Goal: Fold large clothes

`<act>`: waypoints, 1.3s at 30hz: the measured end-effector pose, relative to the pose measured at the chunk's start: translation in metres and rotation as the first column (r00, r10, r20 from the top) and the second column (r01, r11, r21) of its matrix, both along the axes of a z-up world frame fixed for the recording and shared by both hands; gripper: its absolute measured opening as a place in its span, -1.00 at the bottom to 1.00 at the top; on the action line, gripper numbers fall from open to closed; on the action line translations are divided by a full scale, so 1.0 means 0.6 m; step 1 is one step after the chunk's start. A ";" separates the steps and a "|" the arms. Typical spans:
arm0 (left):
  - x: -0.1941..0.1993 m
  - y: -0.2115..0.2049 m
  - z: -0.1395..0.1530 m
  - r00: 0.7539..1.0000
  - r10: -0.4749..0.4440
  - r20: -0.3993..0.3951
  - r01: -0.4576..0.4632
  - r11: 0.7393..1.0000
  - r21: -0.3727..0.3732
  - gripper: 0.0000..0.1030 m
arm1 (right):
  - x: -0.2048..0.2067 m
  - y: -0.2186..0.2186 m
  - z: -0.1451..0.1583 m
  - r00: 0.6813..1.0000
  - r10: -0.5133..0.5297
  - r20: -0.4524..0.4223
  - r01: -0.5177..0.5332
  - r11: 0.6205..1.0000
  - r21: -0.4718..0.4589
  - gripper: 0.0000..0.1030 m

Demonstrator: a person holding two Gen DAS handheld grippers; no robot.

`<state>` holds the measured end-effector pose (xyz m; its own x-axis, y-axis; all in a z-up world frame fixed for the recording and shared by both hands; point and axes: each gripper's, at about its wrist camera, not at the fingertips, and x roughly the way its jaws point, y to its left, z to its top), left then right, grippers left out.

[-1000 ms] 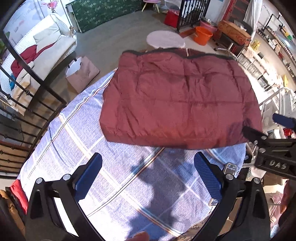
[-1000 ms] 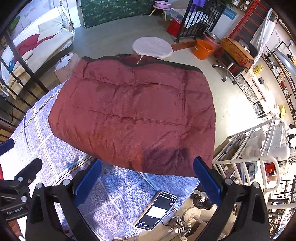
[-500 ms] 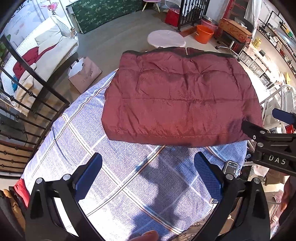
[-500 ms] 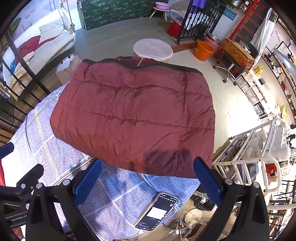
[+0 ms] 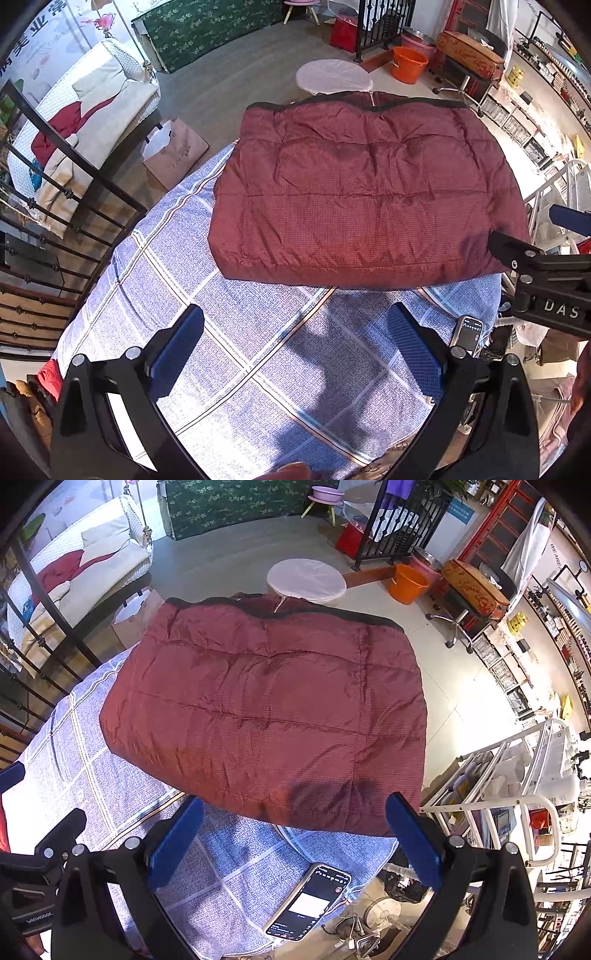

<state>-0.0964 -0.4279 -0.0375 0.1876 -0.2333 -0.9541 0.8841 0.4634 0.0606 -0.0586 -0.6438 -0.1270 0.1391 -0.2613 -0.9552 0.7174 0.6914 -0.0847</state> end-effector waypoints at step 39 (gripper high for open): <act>0.007 0.000 0.000 1.000 0.031 -0.005 -0.031 1.000 -0.005 0.90 | -0.011 0.016 -0.001 1.000 -0.010 0.016 0.010 1.000 0.006 0.89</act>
